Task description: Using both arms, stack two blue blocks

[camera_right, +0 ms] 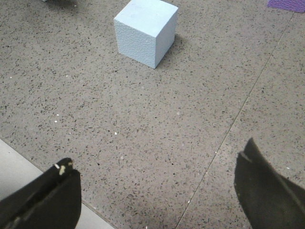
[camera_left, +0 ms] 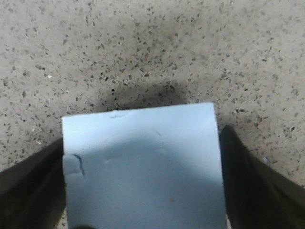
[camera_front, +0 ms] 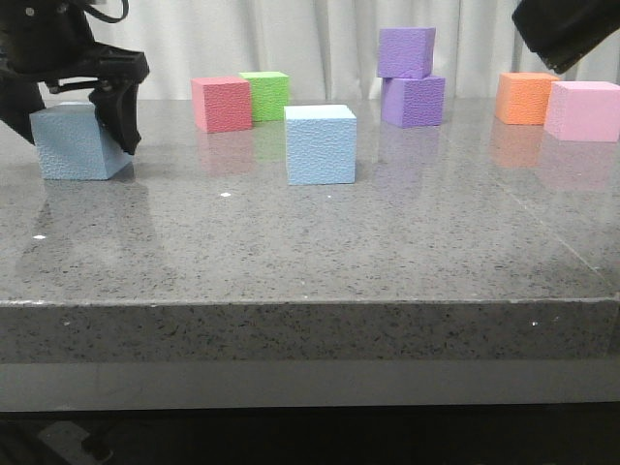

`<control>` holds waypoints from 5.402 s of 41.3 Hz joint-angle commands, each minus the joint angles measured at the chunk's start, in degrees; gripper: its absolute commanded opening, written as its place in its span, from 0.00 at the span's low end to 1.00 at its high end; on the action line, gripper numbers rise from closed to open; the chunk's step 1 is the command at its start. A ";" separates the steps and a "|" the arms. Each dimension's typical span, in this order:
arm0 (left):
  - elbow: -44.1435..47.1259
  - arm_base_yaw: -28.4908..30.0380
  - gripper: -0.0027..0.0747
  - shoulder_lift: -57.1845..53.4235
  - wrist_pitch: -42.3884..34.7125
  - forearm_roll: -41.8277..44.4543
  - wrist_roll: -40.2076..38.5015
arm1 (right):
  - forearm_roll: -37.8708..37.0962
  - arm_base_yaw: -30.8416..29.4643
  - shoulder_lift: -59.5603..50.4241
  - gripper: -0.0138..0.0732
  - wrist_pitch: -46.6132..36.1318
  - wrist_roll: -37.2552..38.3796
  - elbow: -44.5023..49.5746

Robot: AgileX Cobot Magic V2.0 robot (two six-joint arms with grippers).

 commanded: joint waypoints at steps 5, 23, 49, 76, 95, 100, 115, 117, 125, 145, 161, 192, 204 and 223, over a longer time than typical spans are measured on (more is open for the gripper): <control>-2.95 -0.03 0.57 -3.04 -1.81 -0.49 -0.31 | 0.54 -0.33 -0.80 0.91 -3.93 -0.72 -1.60; -18.50 -11.60 0.55 -3.14 5.88 -0.10 -0.97 | 0.54 -0.33 -0.80 0.91 -3.93 -0.72 -1.60; -28.26 -29.21 0.57 2.91 8.43 14.14 -23.64 | 0.54 -0.33 -0.80 0.91 -3.93 -0.72 -1.60; -28.26 -28.62 0.76 5.20 6.32 14.47 -24.87 | 0.54 -0.33 -0.80 0.91 -3.93 -0.72 -1.60; -28.26 -29.61 0.76 -1.09 14.50 9.31 -10.34 | 0.54 -0.33 -0.80 0.91 -3.93 -0.72 -1.60; -28.26 -29.61 0.75 -4.98 18.16 6.44 -2.18 | 0.54 -0.33 -0.80 0.91 -3.93 -0.72 -1.60; -13.55 -24.95 0.75 -25.18 12.65 -6.82 12.78 | 0.54 -0.33 -0.80 0.91 -3.93 -0.72 -1.60; -9.85 -22.98 0.75 -28.84 11.06 -9.14 14.37 | 0.59 -0.33 -0.80 0.91 -3.99 -0.72 -1.60; 9.81 -12.87 0.75 -43.87 2.90 -19.38 21.62 | 0.65 -0.33 -0.80 0.91 -3.67 -0.72 -1.60; 43.04 -6.71 0.75 -71.28 -11.93 -19.81 25.55 | -9.68 -0.33 -7.46 0.91 14.80 10.24 -3.73; 44.27 -6.69 0.75 -73.08 -11.04 -13.25 20.06 | -10.81 -0.33 -24.06 0.91 19.47 15.16 -0.64; 44.27 -6.69 0.03 -73.08 -11.35 -13.25 20.06 | -11.62 -0.33 -29.84 0.08 16.24 12.23 2.88; 44.27 -6.69 0.01 -73.08 -11.35 -13.25 20.06 | -11.62 -0.33 -29.84 0.08 16.65 12.23 2.88; 61.44 1.47 0.01 -89.85 -25.16 -12.71 20.06 | -11.62 -0.33 -29.84 0.08 16.65 12.23 2.88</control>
